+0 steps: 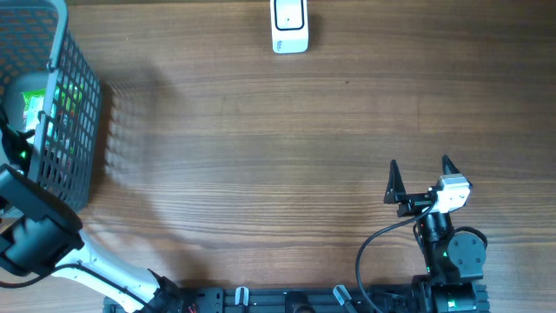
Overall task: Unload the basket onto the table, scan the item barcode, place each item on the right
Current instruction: 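Grasp the green-and-white instant noodle cup in the basket with the left gripper, then lift the noodle cup out and carry it toward the scanner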
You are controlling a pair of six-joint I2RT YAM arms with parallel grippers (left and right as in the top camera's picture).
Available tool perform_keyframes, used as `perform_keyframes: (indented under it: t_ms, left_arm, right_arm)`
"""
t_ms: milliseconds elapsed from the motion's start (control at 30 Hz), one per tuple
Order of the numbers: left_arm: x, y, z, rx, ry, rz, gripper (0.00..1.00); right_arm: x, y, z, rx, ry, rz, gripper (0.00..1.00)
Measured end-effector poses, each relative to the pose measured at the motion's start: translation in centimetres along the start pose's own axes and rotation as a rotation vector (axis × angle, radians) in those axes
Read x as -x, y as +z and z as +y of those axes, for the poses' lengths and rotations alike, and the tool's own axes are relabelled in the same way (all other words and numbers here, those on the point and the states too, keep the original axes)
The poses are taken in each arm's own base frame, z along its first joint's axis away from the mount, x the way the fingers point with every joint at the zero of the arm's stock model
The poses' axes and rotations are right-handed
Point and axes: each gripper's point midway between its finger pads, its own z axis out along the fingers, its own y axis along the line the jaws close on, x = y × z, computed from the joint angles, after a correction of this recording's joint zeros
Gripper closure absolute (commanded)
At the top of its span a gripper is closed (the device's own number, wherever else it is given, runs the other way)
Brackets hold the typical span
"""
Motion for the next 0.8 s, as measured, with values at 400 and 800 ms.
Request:
perform_keyframes:
  t_ms: [400, 800]
  left_arm:
    - [0.1, -1.2, -0.3, -0.037, 0.006, 0.014, 0.5]
    - [0.5, -14.3, -4.2, -0.472, -0.011, 0.194, 0.48]
  right_arm:
    - [0.0, 0.0, 0.0, 0.0, 0.0, 0.0, 0.0]
    - [0.0, 0.0, 0.0, 0.0, 0.0, 0.0, 0.0]
